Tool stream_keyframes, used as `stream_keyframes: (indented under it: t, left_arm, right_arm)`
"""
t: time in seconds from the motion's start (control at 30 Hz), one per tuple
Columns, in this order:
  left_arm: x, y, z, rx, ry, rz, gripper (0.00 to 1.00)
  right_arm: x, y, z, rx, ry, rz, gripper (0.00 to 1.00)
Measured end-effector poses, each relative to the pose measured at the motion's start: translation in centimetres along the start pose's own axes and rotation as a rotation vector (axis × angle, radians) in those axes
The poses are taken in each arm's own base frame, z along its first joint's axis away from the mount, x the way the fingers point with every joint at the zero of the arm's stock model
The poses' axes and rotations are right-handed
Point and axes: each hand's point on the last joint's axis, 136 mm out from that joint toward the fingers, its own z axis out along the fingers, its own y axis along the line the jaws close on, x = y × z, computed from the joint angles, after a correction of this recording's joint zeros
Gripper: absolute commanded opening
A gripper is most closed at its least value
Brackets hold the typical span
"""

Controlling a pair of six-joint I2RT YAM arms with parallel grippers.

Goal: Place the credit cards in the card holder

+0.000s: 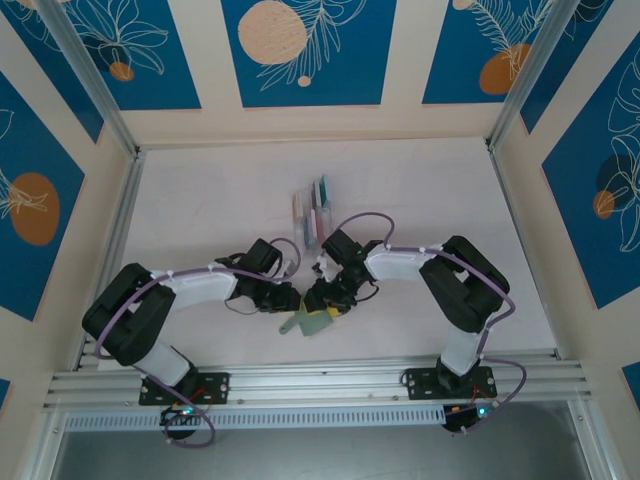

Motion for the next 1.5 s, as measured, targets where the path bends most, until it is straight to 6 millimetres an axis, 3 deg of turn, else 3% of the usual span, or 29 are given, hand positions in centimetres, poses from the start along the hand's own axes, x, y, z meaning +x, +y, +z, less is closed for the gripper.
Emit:
stream_keyframes:
  t: [0.2, 0.33, 0.47, 0.63, 0.8, 0.9, 1.2, 1.3, 1.5]
  left_arm:
    - [0.0, -0.1, 0.0, 0.017, -0.001, -0.002, 0.22]
    - [-0.3, 0.0, -0.5, 0.023, -0.027, -0.008, 0.32]
    - [-0.2, 1.1, -1.9, 0.004, -0.058, -0.043, 0.35]
    - [-0.9, 1.9, -3.9, -0.019, -0.11, -0.07, 0.35]
    - [-0.6, 2.2, -3.9, -0.03, -0.099, -0.083, 0.35]
    - [-0.6, 2.3, -3.9, -0.031, -0.099, -0.084, 0.35]
    - [-0.6, 2.1, -4.6, -0.028, -0.12, -0.08, 0.35]
    - [-0.7, 2.2, -4.9, -0.026, -0.13, -0.083, 0.35]
    - [-0.6, 2.5, -4.8, -0.031, -0.126, -0.093, 0.35]
  right_arm:
    - [0.1, 0.8, -0.1, -0.035, 0.014, 0.005, 0.0]
    - [-0.1, 0.7, -1.3, 0.002, -0.03, 0.002, 0.0]
    - [-0.8, 0.0, -5.7, 0.117, -0.177, 0.013, 0.0]
    - [-0.5, -3.8, -11.8, 0.49, -0.34, 0.104, 0.0]
    - [3.2, -8.0, -15.0, 0.943, -0.304, 0.184, 0.0]
    - [4.1, -9.0, -15.3, 1.16, -0.244, 0.178, 0.0]
    - [1.6, -6.4, -14.2, 1.43, -0.256, 0.082, 0.0]
    - [1.9, -6.4, -16.0, 1.454, -0.274, 0.101, 0.0]
    - [2.4, -6.3, -21.4, 1.449, -0.369, 0.178, 0.0]
